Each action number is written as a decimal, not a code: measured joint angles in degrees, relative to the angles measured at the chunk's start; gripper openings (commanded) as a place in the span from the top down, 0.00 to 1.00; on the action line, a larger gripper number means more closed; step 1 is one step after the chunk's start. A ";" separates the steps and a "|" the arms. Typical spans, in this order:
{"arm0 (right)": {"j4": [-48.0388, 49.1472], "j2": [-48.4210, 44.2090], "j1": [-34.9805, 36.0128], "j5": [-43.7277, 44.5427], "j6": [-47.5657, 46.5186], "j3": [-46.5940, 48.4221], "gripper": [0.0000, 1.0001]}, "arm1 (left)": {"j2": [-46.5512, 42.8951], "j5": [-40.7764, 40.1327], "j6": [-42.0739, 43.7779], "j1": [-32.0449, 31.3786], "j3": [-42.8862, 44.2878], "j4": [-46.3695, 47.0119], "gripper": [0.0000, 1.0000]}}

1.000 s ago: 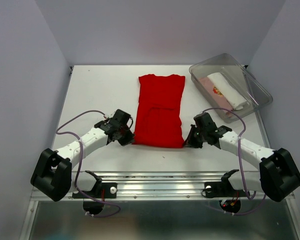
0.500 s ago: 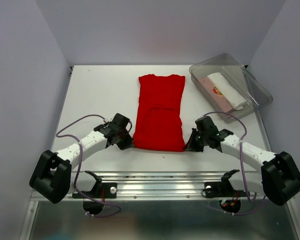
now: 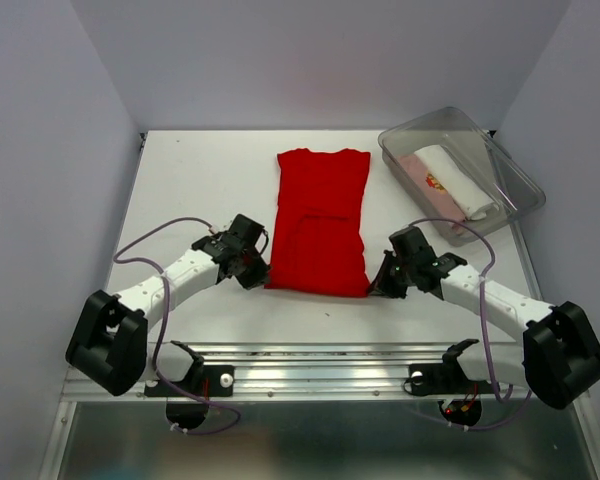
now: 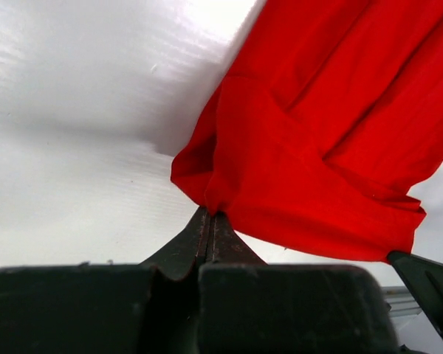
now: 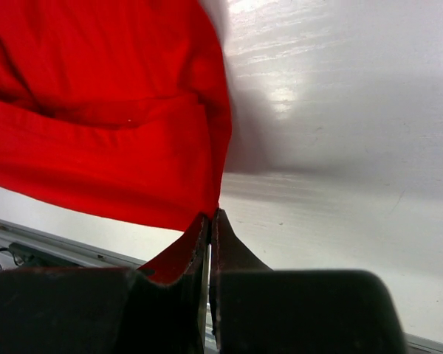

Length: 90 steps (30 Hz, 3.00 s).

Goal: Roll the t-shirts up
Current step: Roll the T-shirt to the center of the board.

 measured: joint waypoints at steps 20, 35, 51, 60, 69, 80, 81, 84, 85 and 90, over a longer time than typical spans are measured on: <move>-3.37 7.34 0.00 7.50 -2.23 10.84 0.99 | 14.27 -2.29 2.64 0.44 12.41 -4.79 1.00; -3.39 11.69 -0.07 10.32 -3.91 13.57 0.92 | 14.27 -1.16 3.63 1.70 12.39 -1.99 0.93; -1.36 16.09 -0.79 12.11 -5.35 19.63 0.59 | 13.77 -1.14 7.89 3.06 12.26 6.99 0.62; 0.24 8.09 -0.81 10.21 -7.78 18.53 0.63 | -2.67 -4.98 11.19 3.06 9.03 11.13 0.69; 1.62 4.85 1.99 6.14 -8.72 13.44 0.99 | -4.98 -1.36 14.51 2.93 2.78 16.15 1.00; 1.20 12.74 2.75 6.10 -8.61 12.74 0.99 | 4.48 2.60 14.62 1.88 -2.58 21.68 1.00; 1.20 13.60 2.75 6.62 -8.61 13.07 0.99 | 5.11 2.47 14.64 1.88 -2.58 21.88 1.00; 1.18 16.61 2.75 9.03 -8.68 15.08 0.99 | 6.99 1.79 14.84 1.92 -2.56 23.06 1.00; 1.16 17.18 2.75 9.60 -8.74 15.69 0.99 | 7.67 1.60 15.06 1.90 -2.51 23.45 1.00; 1.66 20.33 2.58 12.46 -8.90 19.12 0.99 | 11.85 0.79 15.96 1.92 0.11 23.96 1.00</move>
